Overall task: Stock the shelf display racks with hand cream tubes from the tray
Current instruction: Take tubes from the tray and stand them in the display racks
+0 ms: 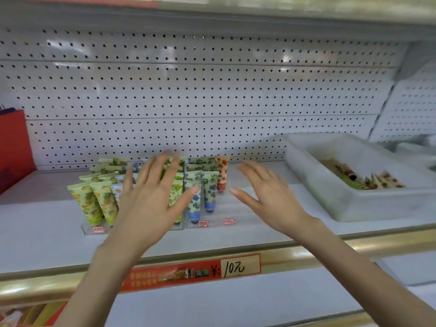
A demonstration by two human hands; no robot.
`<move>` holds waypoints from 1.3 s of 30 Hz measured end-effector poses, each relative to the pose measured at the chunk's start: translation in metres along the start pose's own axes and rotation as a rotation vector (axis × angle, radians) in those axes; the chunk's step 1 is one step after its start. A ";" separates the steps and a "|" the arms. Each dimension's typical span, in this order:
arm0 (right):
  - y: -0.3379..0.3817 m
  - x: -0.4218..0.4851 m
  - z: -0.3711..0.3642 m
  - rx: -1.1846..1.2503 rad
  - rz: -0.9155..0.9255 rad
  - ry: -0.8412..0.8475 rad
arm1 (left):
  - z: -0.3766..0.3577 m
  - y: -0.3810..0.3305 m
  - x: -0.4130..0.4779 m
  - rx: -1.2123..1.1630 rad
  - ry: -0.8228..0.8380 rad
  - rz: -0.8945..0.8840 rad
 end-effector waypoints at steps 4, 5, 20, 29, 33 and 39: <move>-0.032 -0.004 0.002 -0.202 -0.056 0.071 | -0.007 -0.019 0.019 0.048 0.020 -0.018; -0.041 -0.006 0.003 -0.229 -0.070 0.066 | -0.010 -0.024 0.023 0.066 0.021 -0.028; -0.207 -0.038 0.034 -0.181 -0.193 0.125 | -0.080 -0.169 0.083 0.082 0.087 -0.118; -0.296 -0.036 0.040 0.022 -0.202 0.222 | -0.120 -0.236 0.105 0.017 0.160 -0.035; -0.313 -0.016 0.029 0.045 -0.144 0.314 | -0.136 -0.251 0.110 -0.039 0.197 0.024; -0.318 0.031 0.013 0.323 -0.169 0.508 | -0.147 -0.264 0.128 -0.135 0.219 0.052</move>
Point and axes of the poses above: each hand's wrist, its own x-axis towards the middle knuckle, its own z-axis out of the back of the hand, y = z × x, the point moved 6 cm from there along x, towards the middle knuckle, and after that the axes turned 7 degrees about -x, right-handed, at the moved point
